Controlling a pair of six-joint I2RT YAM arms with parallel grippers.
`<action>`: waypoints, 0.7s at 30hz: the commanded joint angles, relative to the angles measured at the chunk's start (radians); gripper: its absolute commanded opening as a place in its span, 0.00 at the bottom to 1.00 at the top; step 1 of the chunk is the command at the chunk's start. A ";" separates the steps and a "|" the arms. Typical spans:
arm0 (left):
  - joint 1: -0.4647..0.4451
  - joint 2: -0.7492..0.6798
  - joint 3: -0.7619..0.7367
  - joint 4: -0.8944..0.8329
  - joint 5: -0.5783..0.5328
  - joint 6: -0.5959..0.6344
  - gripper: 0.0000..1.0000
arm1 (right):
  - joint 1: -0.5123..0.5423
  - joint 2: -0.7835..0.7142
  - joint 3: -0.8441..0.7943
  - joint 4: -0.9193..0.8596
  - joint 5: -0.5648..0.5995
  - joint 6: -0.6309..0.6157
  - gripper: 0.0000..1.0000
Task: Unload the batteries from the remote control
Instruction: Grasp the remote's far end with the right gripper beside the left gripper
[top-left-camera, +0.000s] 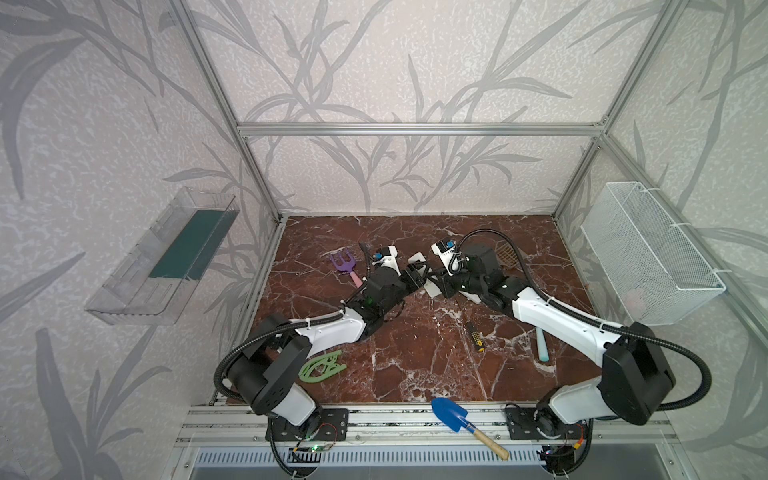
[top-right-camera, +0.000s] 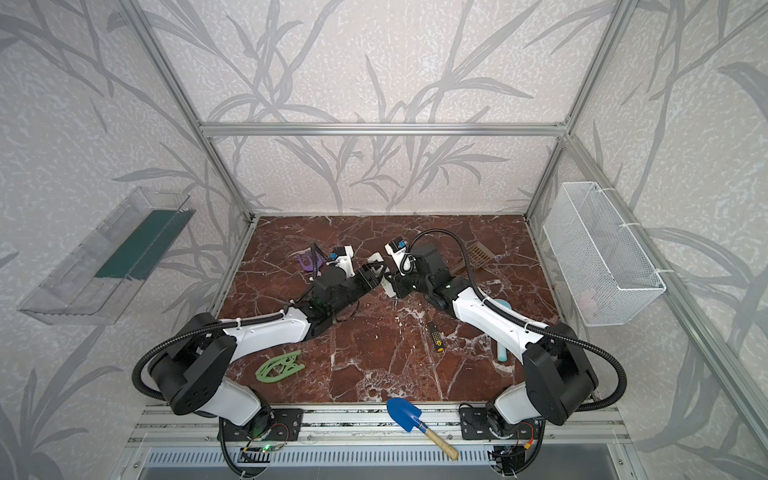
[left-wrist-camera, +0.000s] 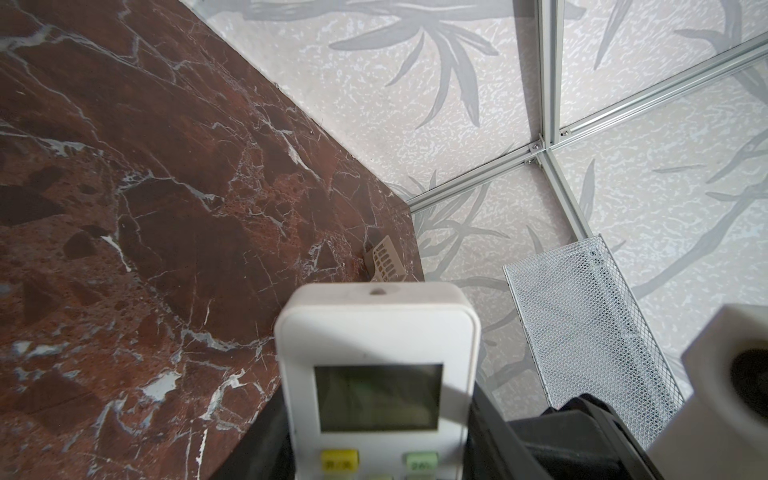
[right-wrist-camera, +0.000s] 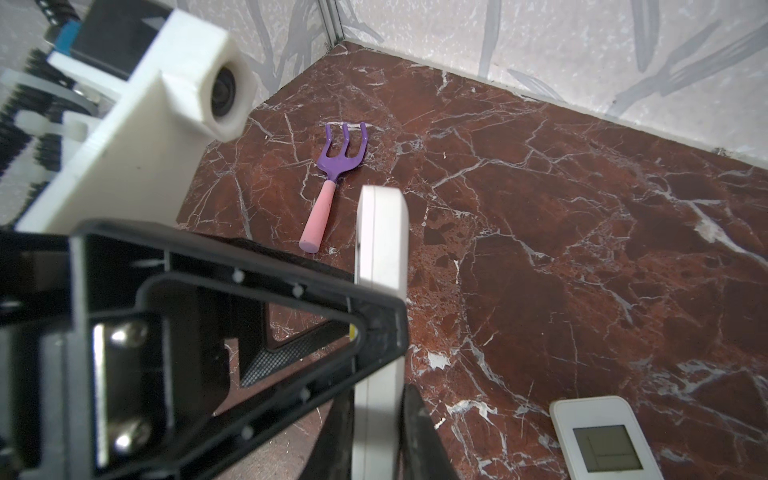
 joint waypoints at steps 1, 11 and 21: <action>-0.004 -0.025 -0.005 0.081 0.015 0.013 0.61 | 0.009 -0.002 0.015 0.016 -0.006 -0.045 0.09; 0.012 -0.088 0.049 -0.080 0.033 0.034 1.00 | 0.021 -0.045 -0.083 0.149 0.158 -0.172 0.06; 0.135 -0.222 0.194 -0.617 0.073 -0.037 0.99 | 0.088 -0.009 -0.215 0.483 0.440 -0.507 0.05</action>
